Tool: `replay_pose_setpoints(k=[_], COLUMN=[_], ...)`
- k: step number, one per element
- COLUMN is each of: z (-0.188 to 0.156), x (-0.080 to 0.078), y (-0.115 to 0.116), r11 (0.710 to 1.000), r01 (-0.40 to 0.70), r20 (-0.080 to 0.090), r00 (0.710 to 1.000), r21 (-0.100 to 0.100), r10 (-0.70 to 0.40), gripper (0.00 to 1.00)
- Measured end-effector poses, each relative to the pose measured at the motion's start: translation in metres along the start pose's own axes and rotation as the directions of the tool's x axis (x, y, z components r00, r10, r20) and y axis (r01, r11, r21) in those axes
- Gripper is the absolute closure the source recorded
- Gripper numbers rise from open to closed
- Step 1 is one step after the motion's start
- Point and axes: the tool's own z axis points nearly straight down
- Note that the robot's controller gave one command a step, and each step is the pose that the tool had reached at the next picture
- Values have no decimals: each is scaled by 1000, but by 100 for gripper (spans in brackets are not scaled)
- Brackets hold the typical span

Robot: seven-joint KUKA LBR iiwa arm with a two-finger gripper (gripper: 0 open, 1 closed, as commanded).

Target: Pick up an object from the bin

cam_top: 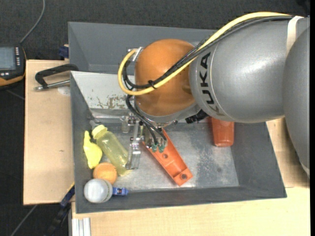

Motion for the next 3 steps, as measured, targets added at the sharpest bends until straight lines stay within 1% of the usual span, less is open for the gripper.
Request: replay_pose_setpoints(k=[1,2,3], z=[-5,36,46], x=[-2,-2,-31], y=[-1,-47,-58], r11=[1000,999,998], r01=[-4,36,-64], r20=[8,4,10], r00=[1000,999,998], r21=[-2,-2,-3], r10=[4,-36,64], gripper=[0,0,0])
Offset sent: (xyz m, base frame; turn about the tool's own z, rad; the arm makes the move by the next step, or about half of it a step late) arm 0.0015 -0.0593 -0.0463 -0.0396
